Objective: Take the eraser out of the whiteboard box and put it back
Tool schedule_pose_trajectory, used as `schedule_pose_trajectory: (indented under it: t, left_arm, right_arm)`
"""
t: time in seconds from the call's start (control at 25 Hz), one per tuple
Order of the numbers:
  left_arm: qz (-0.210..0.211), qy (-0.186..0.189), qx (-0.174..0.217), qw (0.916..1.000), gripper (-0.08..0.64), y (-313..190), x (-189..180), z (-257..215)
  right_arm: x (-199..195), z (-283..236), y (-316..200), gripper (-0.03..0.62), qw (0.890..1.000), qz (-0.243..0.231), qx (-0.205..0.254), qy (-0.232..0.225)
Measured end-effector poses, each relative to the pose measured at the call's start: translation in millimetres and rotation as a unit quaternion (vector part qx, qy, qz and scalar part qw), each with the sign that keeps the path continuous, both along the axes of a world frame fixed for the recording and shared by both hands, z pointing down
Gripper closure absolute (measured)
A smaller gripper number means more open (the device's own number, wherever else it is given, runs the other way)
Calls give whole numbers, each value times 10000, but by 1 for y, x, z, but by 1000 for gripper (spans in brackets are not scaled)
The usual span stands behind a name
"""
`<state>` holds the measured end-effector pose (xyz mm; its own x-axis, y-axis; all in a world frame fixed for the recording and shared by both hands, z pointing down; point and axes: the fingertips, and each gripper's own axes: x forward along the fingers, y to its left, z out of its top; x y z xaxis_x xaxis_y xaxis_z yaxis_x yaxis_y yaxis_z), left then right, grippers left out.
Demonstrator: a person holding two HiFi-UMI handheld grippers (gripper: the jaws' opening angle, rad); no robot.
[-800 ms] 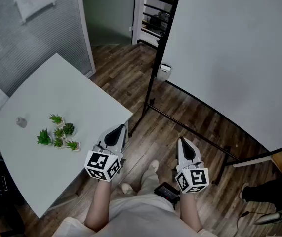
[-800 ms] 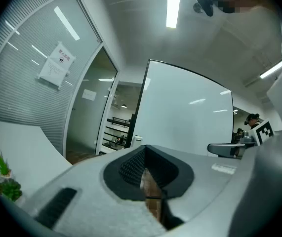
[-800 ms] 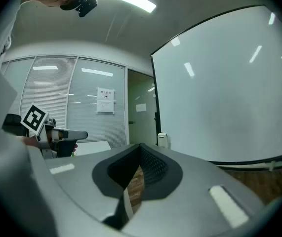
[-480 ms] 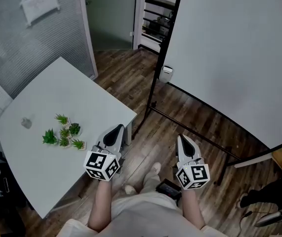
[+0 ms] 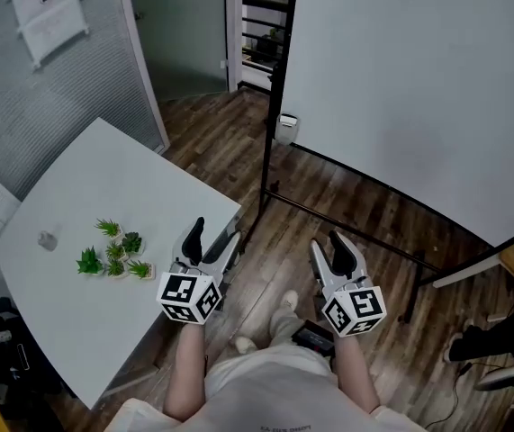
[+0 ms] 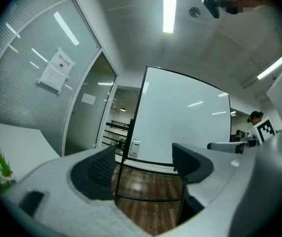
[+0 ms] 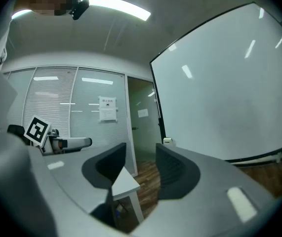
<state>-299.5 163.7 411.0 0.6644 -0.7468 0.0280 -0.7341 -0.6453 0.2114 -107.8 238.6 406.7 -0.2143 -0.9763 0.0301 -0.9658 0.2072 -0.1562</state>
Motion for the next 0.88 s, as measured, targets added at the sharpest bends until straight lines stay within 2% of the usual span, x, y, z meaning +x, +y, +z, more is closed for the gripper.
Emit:
schedule_pose_trajectory:
  t: [0.04, 0.12, 0.32, 0.56, 0.88]
  left_arm:
    - [129, 71, -77, 9999, 197, -2, 6, 1]
    - [306, 121, -86, 9994, 190, -4, 18, 0]
    - [309, -44, 55, 9995, 190, -19, 39, -4]
    - [357, -119, -41, 9993, 190, -55, 77, 7]
    - [236, -214, -191, 9993, 190, -122, 127, 23]
  right_arm:
    - [2, 4, -1, 381, 9999, -32, -112, -8]
    - [8, 10, -5, 356, 9997, -12, -264, 6]
    - [22, 10, -18, 340, 9997, 65, -230, 13]
    - [52, 15, -47, 327, 9996, 30, -279, -1]
    - [99, 29, -118, 325, 9992, -138, -371, -72]
